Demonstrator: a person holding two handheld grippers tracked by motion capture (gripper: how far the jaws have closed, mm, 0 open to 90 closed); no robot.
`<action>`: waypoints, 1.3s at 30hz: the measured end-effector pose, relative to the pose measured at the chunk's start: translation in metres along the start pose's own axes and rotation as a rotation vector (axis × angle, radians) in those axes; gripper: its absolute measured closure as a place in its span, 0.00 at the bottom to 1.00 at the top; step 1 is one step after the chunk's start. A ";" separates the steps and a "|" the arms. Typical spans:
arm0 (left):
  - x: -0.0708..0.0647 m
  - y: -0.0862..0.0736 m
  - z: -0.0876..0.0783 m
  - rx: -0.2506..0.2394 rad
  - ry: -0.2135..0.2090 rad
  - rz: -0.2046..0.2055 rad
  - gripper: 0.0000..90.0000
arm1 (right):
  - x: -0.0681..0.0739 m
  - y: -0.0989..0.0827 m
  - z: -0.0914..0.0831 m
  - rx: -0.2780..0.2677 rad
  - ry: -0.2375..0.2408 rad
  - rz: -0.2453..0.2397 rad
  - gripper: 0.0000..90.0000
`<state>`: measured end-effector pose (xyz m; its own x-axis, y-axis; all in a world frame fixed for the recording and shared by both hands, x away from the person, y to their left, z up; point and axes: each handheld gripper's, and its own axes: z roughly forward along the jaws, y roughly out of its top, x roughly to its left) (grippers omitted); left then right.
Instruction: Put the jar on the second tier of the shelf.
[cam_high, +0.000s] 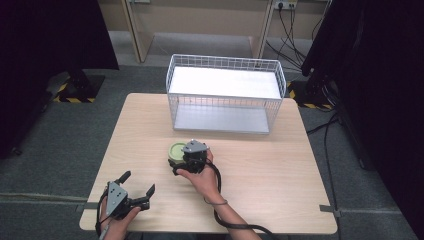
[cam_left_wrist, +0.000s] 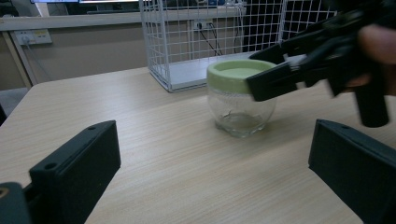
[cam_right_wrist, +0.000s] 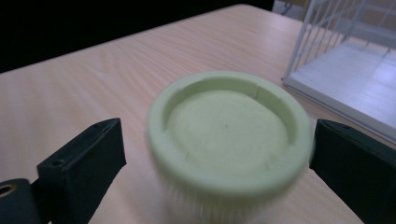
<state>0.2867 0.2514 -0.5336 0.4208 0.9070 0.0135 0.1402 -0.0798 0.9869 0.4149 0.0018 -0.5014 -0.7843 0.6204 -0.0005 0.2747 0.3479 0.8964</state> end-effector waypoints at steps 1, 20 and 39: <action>0.000 0.000 0.001 0.005 0.000 0.001 0.02 | 0.002 -0.002 -0.011 -0.015 0.010 -0.002 0.03; -0.002 0.000 0.000 0.002 0.006 0.022 0.02 | 0.003 -0.045 -0.091 -0.050 0.012 -0.031 0.03; -0.002 0.000 0.000 0.001 0.005 0.021 0.02 | -0.005 -0.018 -0.037 -0.070 0.010 -0.033 0.03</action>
<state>0.2858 0.2495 -0.5335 0.4194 0.9071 0.0352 0.1320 -0.0993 0.9863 0.3933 -0.0334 -0.5006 -0.7981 0.6020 -0.0261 0.2095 0.3178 0.9247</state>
